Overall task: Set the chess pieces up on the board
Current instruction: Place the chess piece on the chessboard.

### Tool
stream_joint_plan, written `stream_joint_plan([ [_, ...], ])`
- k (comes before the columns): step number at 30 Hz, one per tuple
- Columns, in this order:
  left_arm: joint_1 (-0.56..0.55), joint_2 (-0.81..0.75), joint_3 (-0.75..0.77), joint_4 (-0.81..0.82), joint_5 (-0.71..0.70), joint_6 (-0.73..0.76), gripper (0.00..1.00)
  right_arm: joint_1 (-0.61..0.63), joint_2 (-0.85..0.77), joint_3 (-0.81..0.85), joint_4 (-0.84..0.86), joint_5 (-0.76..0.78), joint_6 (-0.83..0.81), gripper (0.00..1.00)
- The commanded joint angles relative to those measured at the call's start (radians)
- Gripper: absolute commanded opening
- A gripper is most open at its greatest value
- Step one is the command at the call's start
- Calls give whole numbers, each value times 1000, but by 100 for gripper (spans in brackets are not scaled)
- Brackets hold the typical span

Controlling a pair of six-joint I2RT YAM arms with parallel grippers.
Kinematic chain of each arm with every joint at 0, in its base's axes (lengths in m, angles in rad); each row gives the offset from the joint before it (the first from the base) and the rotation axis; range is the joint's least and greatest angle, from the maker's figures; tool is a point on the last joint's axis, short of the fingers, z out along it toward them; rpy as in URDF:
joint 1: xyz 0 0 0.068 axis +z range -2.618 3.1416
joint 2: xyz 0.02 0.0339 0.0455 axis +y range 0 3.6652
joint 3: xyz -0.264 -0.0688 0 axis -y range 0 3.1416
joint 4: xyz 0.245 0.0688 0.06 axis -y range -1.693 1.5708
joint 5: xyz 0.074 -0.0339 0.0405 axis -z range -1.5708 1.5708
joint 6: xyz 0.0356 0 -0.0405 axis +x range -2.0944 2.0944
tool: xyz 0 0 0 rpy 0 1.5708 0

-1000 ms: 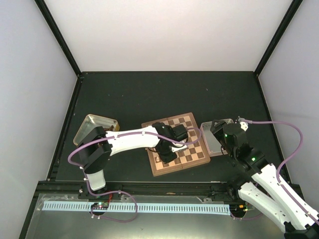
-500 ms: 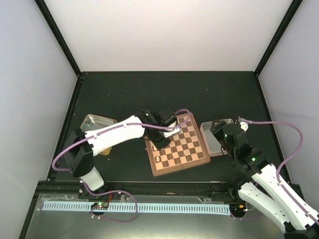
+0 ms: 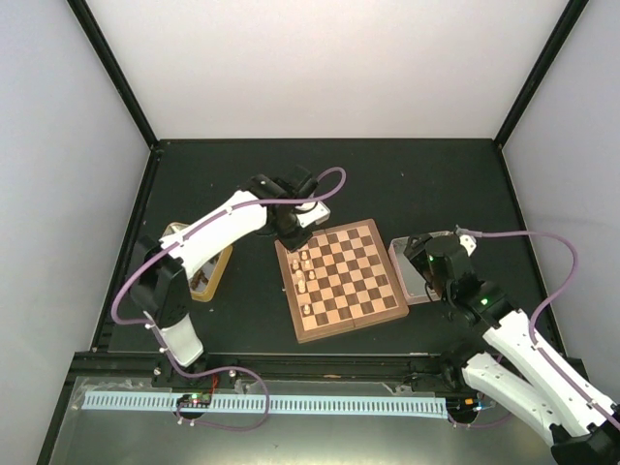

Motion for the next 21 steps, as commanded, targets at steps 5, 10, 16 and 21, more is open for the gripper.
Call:
stream_joint_plan([
  [5,34,98,63,-55,-41,55,4,-3,23,44,3,7,-17,61],
  [10,52,120,44,-48,-39,56,5,-4,32,44,9,2,-14,61],
  [16,53,151,38,-45,3,59,8,-3,43,41,18,-8,-13,61],
  [21,55,171,9,-43,-6,60,8,-4,43,40,19,-13,-14,61],
])
